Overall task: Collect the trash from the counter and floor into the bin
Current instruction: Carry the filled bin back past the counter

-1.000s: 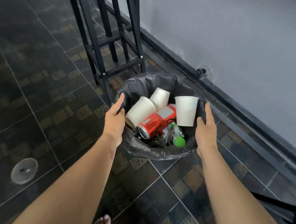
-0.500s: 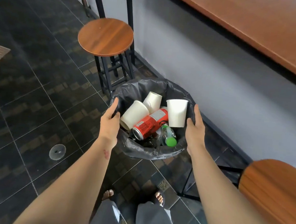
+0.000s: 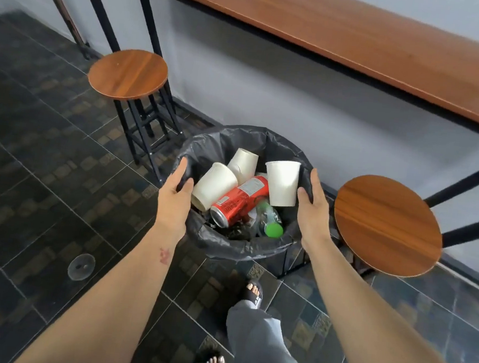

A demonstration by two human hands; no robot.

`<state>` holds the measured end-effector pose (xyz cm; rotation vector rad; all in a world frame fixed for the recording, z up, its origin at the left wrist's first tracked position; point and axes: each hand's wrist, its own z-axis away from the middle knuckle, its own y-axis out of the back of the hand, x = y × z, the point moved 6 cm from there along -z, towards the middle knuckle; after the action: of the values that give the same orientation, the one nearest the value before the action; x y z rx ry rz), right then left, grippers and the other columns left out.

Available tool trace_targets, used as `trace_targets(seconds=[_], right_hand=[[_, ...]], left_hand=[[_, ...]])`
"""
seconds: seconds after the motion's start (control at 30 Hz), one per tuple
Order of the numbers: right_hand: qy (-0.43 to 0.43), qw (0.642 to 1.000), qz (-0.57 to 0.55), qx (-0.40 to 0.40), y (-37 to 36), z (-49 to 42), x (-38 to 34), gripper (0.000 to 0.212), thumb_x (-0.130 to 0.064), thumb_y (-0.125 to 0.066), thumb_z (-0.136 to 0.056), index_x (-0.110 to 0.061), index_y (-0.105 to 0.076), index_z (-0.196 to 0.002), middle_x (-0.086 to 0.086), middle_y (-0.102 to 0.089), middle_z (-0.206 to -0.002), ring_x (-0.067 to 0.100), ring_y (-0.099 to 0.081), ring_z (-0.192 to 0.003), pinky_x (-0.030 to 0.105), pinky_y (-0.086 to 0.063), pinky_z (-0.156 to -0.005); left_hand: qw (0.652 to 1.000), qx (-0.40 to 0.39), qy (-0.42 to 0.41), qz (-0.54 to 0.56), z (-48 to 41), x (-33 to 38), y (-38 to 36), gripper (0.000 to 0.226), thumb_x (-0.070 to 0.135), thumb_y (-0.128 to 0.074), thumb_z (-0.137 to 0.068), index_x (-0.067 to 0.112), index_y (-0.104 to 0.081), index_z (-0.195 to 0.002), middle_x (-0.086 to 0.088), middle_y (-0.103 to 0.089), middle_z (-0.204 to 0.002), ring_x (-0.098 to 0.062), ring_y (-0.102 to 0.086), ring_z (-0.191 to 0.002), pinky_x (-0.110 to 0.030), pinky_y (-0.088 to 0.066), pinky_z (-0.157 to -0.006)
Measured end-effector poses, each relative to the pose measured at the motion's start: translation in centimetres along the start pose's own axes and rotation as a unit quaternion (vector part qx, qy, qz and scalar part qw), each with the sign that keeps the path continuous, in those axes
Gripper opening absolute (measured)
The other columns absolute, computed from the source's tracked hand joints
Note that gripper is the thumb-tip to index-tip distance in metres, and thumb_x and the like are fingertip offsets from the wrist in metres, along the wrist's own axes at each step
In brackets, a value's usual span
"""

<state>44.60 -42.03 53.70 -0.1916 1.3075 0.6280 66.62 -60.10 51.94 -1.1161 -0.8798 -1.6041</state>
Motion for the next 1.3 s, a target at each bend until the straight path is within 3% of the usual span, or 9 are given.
trace_targets(seconds=[0.2,0.4,0.6,0.67,0.77,0.93,1.13,1.2,1.3], right_hand=[[-0.020,0.999,-0.013,0.048,5.4,6.8,2.7,0.051,-0.019,-0.043,-0.102,-0.037,-0.033,-0.149,-0.019,-0.042,-0.141,-0.006,-0.043,-0.102,0.018,-0.026,-0.097],[-0.059,0.992,-0.045,0.101,12.2,10.8,5.6,0.049,-0.020,-0.044,-0.102,-0.039,-0.037,-0.147,-0.001,-0.051,-0.141,0.024,-0.044,-0.130,0.036,-0.036,-0.108],[-0.083,0.986,-0.051,0.133,20.3,11.7,10.0,0.044,-0.035,-0.046,-0.100,-0.050,-0.039,-0.141,-0.021,-0.055,-0.120,0.009,-0.056,-0.106,0.043,-0.043,-0.105],[-0.089,0.985,-0.059,0.137,23.5,11.9,11.4,0.043,-0.039,-0.047,-0.099,-0.052,-0.040,-0.140,-0.017,-0.055,-0.132,0.013,-0.052,-0.119,0.044,-0.040,-0.109],[-0.103,0.982,-0.064,0.142,28.8,12.2,13.2,0.044,-0.039,-0.047,-0.099,-0.051,-0.039,-0.141,-0.011,-0.045,-0.147,0.016,-0.043,-0.133,0.043,-0.036,-0.112],[-0.102,0.982,-0.047,0.154,37.5,12.1,15.4,0.046,-0.040,-0.048,-0.098,-0.052,-0.037,-0.141,-0.013,-0.048,-0.144,0.016,-0.048,-0.128,0.043,-0.041,-0.109],[-0.100,0.974,-0.057,0.193,49.7,11.5,17.5,0.046,-0.033,-0.046,-0.101,-0.047,-0.037,-0.144,-0.024,-0.054,-0.109,-0.001,-0.052,-0.086,0.017,-0.044,-0.078],[-0.100,0.972,-0.056,0.207,53.3,10.6,17.9,0.046,-0.032,-0.046,-0.102,-0.044,-0.037,-0.145,-0.023,-0.049,-0.118,0.001,-0.050,-0.093,0.013,-0.041,-0.074],[-0.100,0.967,-0.055,0.229,57.6,8.7,18.7,0.046,-0.033,-0.046,-0.101,-0.044,-0.038,-0.145,-0.018,-0.047,-0.140,0.006,-0.048,-0.113,0.021,-0.038,-0.093]], left_hand=[[0.999,-0.038,0.002,-0.017,6.2,-1.9,-0.9,0.040,0.019,-0.055,-0.099,0.041,-0.057,-0.133,0.010,-0.045,-0.146,-0.014,-0.044,-0.132,-0.044,-0.038,-0.110],[0.997,-0.076,0.021,-0.021,11.9,-3.7,-4.7,0.039,0.014,-0.053,-0.100,0.037,-0.060,-0.131,0.009,-0.042,-0.148,-0.012,-0.040,-0.134,-0.035,-0.034,-0.111],[0.992,-0.107,0.036,-0.055,17.6,-5.8,-10.8,0.041,0.019,-0.053,-0.100,0.040,-0.056,-0.135,0.007,-0.040,-0.151,-0.017,-0.038,-0.137,-0.042,-0.032,-0.113],[0.990,-0.119,0.038,-0.066,19.6,-6.8,-13.2,0.042,0.020,-0.053,-0.100,0.041,-0.054,-0.136,0.007,-0.038,-0.153,-0.017,-0.036,-0.139,-0.040,-0.030,-0.114],[0.988,-0.124,0.034,-0.090,23.4,-8.0,-17.2,0.042,0.024,-0.053,-0.100,0.041,-0.051,-0.138,0.006,-0.034,-0.155,-0.019,-0.032,-0.141,-0.042,-0.029,-0.114],[0.987,-0.131,0.040,-0.083,28.7,-10.4,-24.1,0.041,0.023,-0.053,-0.100,0.042,-0.053,-0.136,0.007,-0.038,-0.152,-0.016,-0.036,-0.138,-0.040,-0.032,-0.112],[0.979,-0.182,0.035,-0.085,34.9,-12.5,-34.6,0.043,0.018,-0.053,-0.100,0.038,-0.054,-0.137,0.008,-0.038,-0.153,-0.014,-0.036,-0.138,-0.033,-0.031,-0.110],[0.974,-0.205,0.031,-0.093,36.3,-12.7,-38.3,0.043,0.019,-0.053,-0.100,0.037,-0.052,-0.139,0.009,-0.035,-0.154,-0.014,-0.035,-0.139,-0.032,-0.030,-0.110],[0.966,-0.228,0.022,-0.117,37.2,-13.1,-43.6,0.045,0.023,-0.053,-0.100,0.038,-0.047,-0.142,0.008,-0.030,-0.156,-0.016,-0.032,-0.141,-0.035,-0.029,-0.112]])
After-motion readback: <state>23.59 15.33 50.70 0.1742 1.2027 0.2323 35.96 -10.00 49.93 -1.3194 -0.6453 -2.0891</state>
